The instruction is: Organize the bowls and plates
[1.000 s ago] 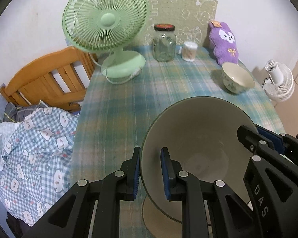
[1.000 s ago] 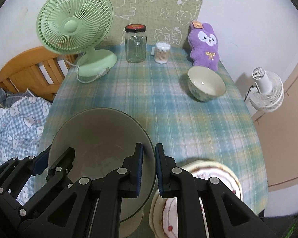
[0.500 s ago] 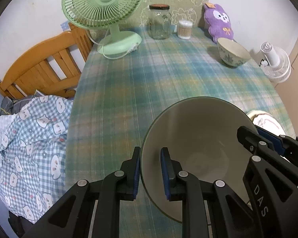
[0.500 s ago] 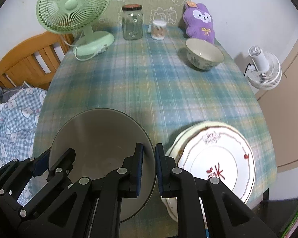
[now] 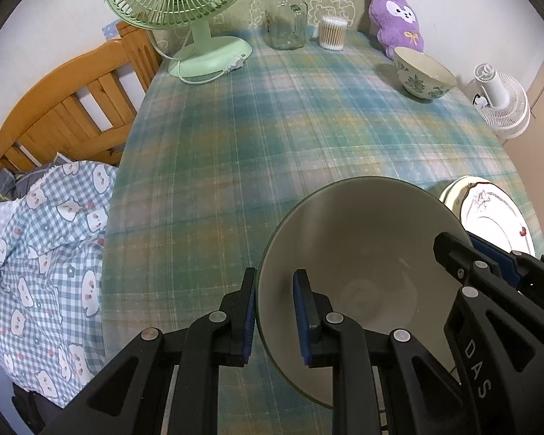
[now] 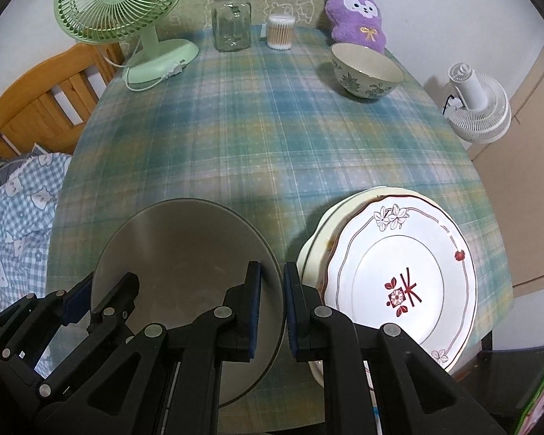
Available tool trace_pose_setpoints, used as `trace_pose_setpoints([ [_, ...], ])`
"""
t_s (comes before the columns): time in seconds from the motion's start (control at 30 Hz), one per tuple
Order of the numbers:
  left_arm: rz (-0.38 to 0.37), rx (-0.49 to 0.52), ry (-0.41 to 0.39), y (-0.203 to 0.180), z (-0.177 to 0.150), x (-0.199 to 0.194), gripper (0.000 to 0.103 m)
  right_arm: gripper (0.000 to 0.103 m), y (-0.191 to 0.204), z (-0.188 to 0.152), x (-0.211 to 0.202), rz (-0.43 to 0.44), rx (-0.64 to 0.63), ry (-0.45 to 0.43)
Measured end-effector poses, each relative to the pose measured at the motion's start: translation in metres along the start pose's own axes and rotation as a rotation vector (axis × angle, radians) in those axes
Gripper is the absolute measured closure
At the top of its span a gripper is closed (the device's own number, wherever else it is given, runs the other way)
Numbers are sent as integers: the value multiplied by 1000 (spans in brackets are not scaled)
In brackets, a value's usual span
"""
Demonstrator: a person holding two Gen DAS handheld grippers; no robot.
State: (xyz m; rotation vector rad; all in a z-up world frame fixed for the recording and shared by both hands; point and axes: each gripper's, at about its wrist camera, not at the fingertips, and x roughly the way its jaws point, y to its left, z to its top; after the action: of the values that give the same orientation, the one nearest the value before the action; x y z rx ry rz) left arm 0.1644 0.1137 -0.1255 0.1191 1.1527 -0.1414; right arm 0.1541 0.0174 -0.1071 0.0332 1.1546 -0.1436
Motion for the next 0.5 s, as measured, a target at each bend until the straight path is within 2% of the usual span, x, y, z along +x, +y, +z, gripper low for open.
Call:
trace_pose_setpoints([
  [0.17, -4, 3, -3, 1, 2, 3, 86, 86, 0, 0, 3, 8, 10, 1],
  [0.2, -12, 1, -3, 1, 2, 3, 82, 84, -1, 0, 4, 18, 14, 6],
  [0.23, -31, -2, 3, 1, 3, 3, 71, 84, -1, 0, 5, 26, 19, 7],
  [0.37, -64, 5, 26, -1, 4, 3, 59, 78, -3, 3, 6, 73, 7, 16],
  [0.43, -75, 13, 37, -2, 4, 3, 46, 71, -3, 3, 5, 91, -5, 21],
  [0.5, -74, 21, 33, -3, 4, -1, 40, 43, -4, 2, 0, 97, -9, 11],
])
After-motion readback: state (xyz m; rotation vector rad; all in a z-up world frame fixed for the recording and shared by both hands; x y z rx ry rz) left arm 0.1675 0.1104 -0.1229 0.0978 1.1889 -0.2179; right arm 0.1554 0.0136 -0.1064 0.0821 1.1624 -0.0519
